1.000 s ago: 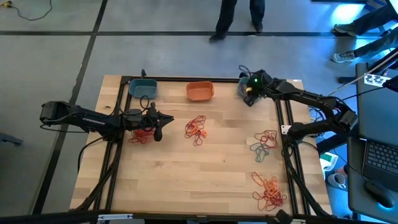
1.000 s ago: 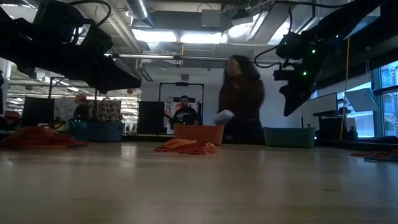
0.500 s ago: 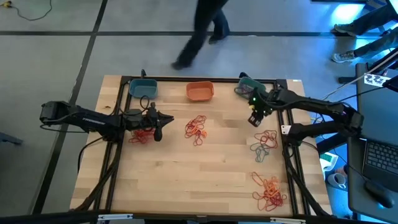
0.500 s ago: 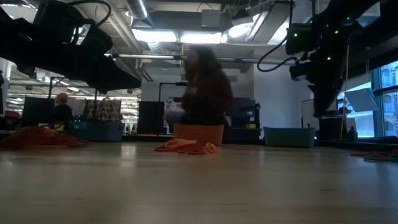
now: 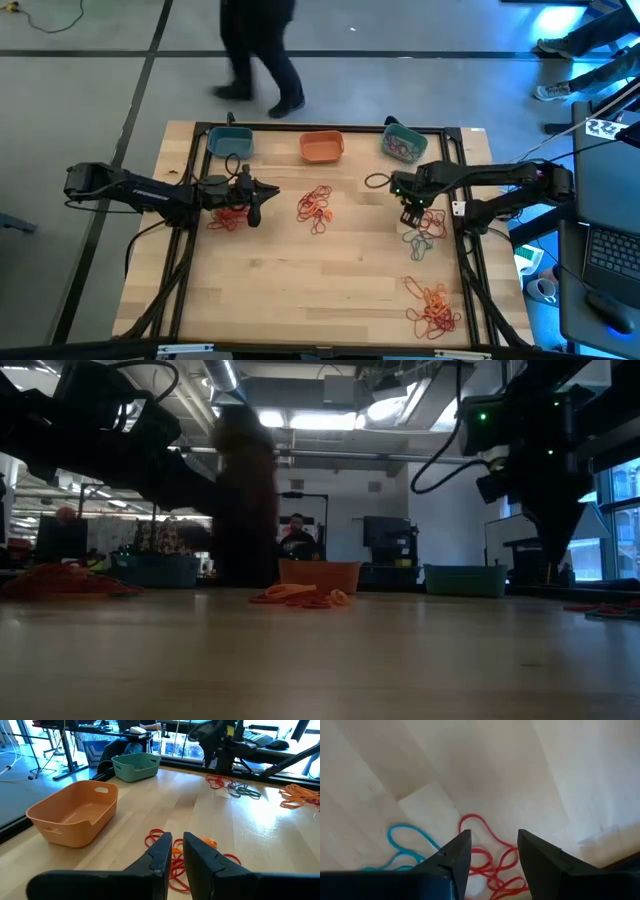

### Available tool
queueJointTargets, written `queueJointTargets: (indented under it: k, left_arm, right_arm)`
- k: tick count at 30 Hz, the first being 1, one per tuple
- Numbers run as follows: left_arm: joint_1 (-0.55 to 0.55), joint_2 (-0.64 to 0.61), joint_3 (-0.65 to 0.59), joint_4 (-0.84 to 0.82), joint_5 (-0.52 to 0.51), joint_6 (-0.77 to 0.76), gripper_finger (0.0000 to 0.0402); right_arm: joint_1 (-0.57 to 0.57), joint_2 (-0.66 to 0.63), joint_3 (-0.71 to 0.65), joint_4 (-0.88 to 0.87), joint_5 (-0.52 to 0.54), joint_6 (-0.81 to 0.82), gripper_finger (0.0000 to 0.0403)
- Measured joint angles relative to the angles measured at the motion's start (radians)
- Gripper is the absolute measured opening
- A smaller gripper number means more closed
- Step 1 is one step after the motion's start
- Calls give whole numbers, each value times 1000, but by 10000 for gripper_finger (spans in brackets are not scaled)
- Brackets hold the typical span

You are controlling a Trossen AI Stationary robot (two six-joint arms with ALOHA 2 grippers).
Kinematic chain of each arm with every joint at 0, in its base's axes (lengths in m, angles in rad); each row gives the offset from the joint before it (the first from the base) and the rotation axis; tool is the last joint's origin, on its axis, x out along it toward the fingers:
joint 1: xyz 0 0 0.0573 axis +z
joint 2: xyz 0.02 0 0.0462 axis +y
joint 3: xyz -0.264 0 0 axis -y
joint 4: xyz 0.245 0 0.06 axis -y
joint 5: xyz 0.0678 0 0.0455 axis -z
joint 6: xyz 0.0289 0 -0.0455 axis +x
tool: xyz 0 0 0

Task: Sort rubber bands into baskets
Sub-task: Put the red rubber band into the green bin

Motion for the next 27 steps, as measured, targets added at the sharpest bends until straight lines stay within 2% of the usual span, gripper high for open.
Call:
queueJointTargets:
  k: [13, 27]
  left_arm:
    - [0, 0, 0, 0, 0, -4, 45]
    - [0, 0, 0, 0, 0, -3, 45]
  right_arm:
    - [53, 174, 0, -6, 6, -31, 100]
    - [53, 313, -1, 39, 8, -104, 74]
